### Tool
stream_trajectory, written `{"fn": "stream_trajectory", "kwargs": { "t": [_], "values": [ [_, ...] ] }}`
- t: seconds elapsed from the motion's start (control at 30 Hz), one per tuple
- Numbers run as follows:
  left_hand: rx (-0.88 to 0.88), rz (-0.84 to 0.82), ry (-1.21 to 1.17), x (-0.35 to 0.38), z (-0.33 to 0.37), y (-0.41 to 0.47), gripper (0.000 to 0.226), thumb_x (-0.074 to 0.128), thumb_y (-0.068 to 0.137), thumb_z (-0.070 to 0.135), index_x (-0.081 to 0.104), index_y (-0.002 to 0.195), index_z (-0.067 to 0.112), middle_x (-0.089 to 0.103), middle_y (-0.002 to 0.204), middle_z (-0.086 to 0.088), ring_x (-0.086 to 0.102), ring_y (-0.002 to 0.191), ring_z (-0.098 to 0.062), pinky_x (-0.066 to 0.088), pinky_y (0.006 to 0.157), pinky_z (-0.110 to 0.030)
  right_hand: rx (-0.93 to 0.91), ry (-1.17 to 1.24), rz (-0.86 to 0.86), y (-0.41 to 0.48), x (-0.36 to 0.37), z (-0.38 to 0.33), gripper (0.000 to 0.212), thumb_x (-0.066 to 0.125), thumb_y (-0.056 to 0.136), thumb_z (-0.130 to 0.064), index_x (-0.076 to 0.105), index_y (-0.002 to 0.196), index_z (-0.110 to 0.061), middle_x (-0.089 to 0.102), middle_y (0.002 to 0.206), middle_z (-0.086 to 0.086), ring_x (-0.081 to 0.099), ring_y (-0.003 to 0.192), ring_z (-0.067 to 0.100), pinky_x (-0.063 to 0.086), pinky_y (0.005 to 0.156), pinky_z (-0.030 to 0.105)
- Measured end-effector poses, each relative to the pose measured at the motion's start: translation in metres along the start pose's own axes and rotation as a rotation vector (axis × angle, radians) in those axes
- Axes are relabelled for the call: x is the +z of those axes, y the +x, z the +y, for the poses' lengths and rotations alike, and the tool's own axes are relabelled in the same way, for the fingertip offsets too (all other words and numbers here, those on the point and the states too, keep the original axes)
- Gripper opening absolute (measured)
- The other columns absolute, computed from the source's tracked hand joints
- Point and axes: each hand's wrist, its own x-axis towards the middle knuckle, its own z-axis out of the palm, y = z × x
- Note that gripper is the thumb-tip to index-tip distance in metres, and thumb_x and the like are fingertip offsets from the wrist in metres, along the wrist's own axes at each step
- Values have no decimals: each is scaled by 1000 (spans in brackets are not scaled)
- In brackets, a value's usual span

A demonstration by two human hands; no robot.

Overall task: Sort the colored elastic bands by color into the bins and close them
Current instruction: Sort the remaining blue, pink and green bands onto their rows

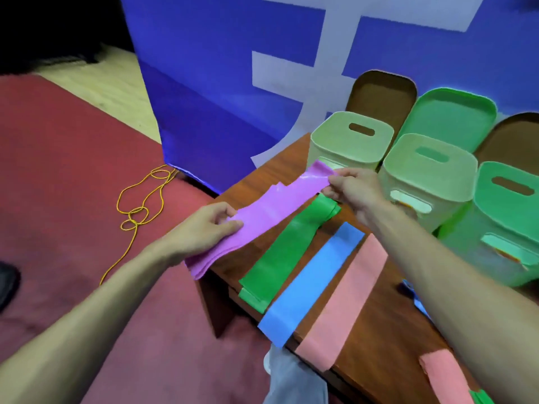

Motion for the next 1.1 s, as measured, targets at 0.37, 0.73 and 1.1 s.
{"fn": "stream_trajectory", "kwargs": {
  "t": [0.37, 0.73, 1.1],
  "values": [
    [-82, 154, 335, 4, -52, 47, 11, 67, 83, 23, 57, 81, 26, 58, 68, 5, 52, 63, -16, 38, 61, -31, 96, -223, -40, 85, 62, 58, 27, 54, 85, 9, 57, 70, -13, 58, 63, 9, 59, 39, 9, 56, 50, 20],
    [152, 244, 603, 51, -15, 41, 36, 67, 71, 13, 65, 107, 19, 54, 109, -8, 51, 101, -31, 38, 81, -38, -76, -471, -86, 39, -10, 49, 18, 61, 83, 1, 65, 92, -15, 63, 83, 3, 60, 69, 16, 56, 74, 30],
    [444, -202, 274, 178, 88, -6, 25, 57, 81, 4, 65, 100, 18, 56, 98, 4, 57, 94, -15, 41, 84, -23, -197, -706, 85, -87, -166, 56, 18, 64, 83, -9, 70, 99, -15, 70, 95, -1, 62, 86, 14, 46, 80, 20]
  ]
}}
